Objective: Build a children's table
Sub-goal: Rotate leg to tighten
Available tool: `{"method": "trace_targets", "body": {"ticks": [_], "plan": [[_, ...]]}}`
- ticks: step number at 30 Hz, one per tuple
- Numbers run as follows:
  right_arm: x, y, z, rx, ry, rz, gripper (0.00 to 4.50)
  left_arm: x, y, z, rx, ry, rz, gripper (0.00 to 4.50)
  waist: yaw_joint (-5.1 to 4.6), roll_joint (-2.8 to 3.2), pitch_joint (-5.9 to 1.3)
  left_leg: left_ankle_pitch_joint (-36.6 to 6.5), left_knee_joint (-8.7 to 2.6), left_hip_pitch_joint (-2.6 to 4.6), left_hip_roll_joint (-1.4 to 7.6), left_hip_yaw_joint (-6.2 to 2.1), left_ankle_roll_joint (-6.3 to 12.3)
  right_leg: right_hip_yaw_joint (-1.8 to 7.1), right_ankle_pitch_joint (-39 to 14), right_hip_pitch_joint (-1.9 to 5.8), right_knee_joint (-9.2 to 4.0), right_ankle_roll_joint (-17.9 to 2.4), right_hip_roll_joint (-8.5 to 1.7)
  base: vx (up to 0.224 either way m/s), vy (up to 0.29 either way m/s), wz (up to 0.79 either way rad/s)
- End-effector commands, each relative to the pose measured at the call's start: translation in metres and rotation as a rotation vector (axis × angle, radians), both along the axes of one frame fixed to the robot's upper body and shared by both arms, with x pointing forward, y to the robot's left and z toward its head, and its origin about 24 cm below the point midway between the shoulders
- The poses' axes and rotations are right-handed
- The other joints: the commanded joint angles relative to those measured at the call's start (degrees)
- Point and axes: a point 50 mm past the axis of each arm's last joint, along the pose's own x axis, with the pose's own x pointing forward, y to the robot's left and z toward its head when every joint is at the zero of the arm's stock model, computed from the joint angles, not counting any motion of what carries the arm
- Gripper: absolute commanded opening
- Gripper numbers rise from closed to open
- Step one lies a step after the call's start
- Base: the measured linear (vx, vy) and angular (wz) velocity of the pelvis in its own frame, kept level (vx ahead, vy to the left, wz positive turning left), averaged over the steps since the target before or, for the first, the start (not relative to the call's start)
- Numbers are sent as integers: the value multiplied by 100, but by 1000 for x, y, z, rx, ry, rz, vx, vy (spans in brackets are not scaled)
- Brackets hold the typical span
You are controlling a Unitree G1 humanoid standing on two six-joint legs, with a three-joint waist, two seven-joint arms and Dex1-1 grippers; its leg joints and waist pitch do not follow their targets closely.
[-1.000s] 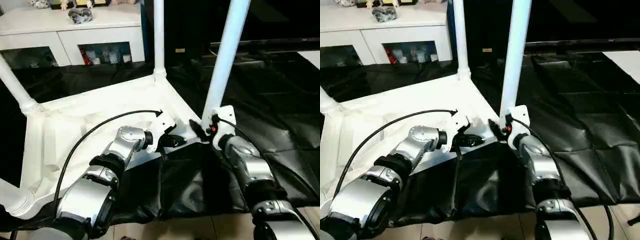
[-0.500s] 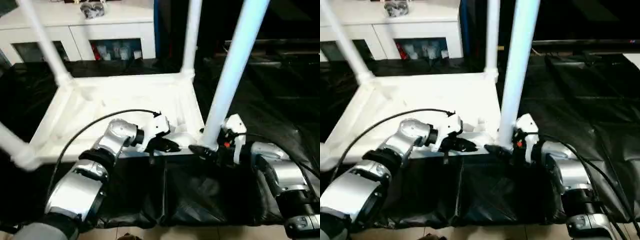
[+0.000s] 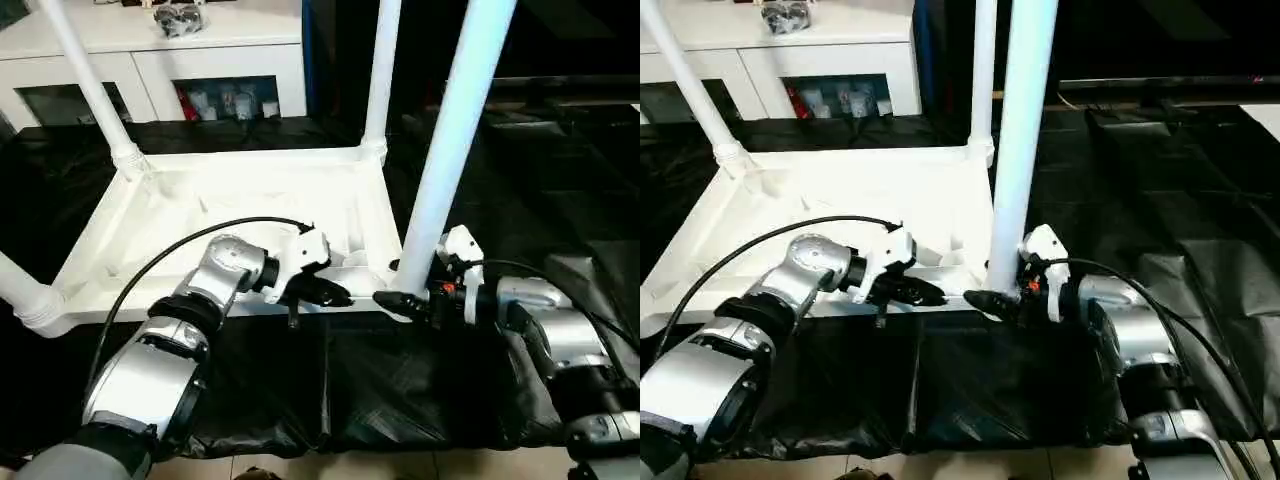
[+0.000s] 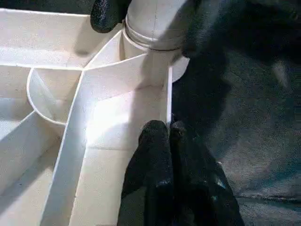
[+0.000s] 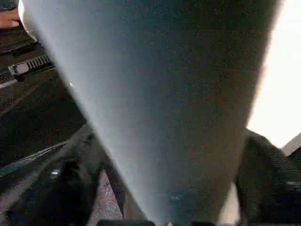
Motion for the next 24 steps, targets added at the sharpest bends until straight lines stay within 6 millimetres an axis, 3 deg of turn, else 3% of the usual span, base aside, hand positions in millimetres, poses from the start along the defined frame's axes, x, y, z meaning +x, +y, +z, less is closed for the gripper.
{"method": "trace_targets", "body": {"ticks": [1,3,4,6,7,9,12,15,16,20,21,22,24], "plan": [[-10,28,-15,9,80,134,340,2,-10,7,-49,-20,-6,0,20,-156,-368,-1276,-312,59,141,-60,544,202,-1629,296,-359,-1333,-256,0,0,0],[-10,29,-16,9,85,134,331,1,-9,6,-53,-15,-1,0,20,-155,-370,-1267,-314,61,141,-63,532,203,-1647,297,-361,-1317,-254,0,0,0],[-9,31,-17,9,88,132,317,1,-7,4,-55,-9,3,0,22,-199,-363,-1268,-314,57,140,-58,530,206,-1695,293,-363,-1306,-251,0,0,0],[-10,31,-18,9,88,132,302,0,-7,4,-56,-7,6,0,29,-157,-359,-1308,-317,62,143,-65,502,209,-1772,285,-362,-1294,-258,0,0,0],[-9,32,-19,6,84,124,294,0,-7,3,-57,-1,15,0,24,-164,-361,-1317,-318,63,145,-64,490,211,-1760,287,-362,-1292,-256,0,0,0],[-5,34,-22,-15,68,57,289,1,-7,2,-73,15,65,0,27,-194,-361,-1300,-322,63,150,-66,471,213,-1721,285,-344,-1313,-261,0,0,0],[5,40,-30,-24,66,-139,260,3,-16,0,-104,19,145,0,-18,-238,-322,-1510,-356,65,137,-78,329,204,-2270,267,-393,-1160,-267,0,0,0],[8,43,-32,-18,68,-200,254,4,-21,0,-113,13,174,0,-79,-224,-304,-1724,-381,86,122,-104,196,191,-2685,250,-444,-1015,-264,0,0,0],[9,47,-34,-22,72,-232,250,4,-27,1,-129,10,185,0,-110,-241,-295,-1867,-379,122,118,-101,162,200,-2802,218,-484,-971,-264,0,0,0],[12,58,-37,-48,71,-317,240,4,-38,2,-118,0,192,0,-146,-182,-294,-2042,-408,106,119,-124,117,195,-2689,225,-484,-970,-251,0,0,0],[12,58,-37,-48,71,-317,237,4,-38,2,-118,0,192,0,-172,-195,-291,-2141,-416,109,116,-127,92,195,-2676,219,-495,-977,-245,0,0,0],[15,62,-37,-45,76,-361,236,3,-43,1,-110,-6,187,0,-169,-160,-291,-2224,-409,130,106,-126,82,194,-2718,209,-500,-977,-246,0,0,0],[16,64,-36,-45,74,-381,236,3,-47,1,-110,-9,181,0,-182,-182,-292,-2260,-406,137,101,-127,79,192,-2743,202,-509,-977,-243,0,0,0]]}}
